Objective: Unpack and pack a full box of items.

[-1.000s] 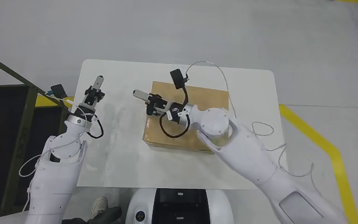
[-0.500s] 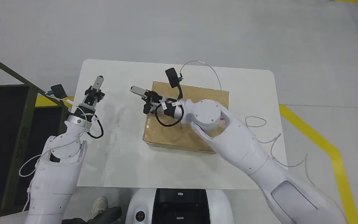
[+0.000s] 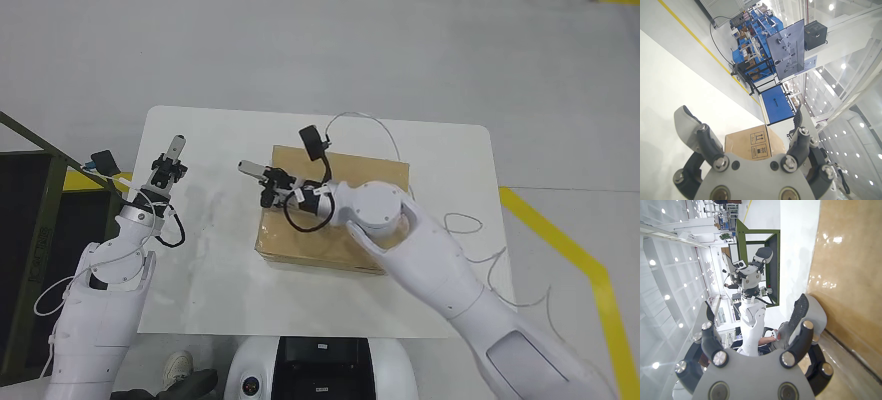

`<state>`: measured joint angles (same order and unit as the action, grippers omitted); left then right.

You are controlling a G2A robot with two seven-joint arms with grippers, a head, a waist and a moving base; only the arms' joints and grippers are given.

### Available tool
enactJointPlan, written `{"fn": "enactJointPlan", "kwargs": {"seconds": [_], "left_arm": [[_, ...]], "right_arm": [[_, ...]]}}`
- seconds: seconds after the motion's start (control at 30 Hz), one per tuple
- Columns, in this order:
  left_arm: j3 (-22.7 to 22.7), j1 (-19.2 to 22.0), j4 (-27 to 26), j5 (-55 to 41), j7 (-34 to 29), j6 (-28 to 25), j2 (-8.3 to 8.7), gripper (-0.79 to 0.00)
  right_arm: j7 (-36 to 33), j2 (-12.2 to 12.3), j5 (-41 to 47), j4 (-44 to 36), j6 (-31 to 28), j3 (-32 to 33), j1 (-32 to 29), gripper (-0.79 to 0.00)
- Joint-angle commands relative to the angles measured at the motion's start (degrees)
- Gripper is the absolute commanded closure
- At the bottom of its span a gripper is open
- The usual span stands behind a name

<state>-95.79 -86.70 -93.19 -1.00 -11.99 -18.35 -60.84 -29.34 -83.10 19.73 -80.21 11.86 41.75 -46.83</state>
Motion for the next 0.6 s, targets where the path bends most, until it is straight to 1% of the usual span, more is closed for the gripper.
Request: {"fn": "enactJointPlan", "kwargs": {"seconds": [0.0,0.33,0.57], "left_arm": [[0.00,0.00,0.00,0.00,0.00,0.00,0.00,-0.785],[0.00,0.00,0.00,0.00,0.00,0.00,0.00,-0.785],[0.00,0.00,0.00,0.00,0.00,0.00,0.00,-0.785]], "right_arm": [[-0.34,0.47,-1.06,-1.15,0.62,1.13,-1.11,-0.785],[-3.81,2.99,-6.30,-6.40,5.79,6.63,-6.72,-0.785],[-5.24,4.72,-9.11,-10.81,7.63,11.03,-11.46,-0.785]]}}
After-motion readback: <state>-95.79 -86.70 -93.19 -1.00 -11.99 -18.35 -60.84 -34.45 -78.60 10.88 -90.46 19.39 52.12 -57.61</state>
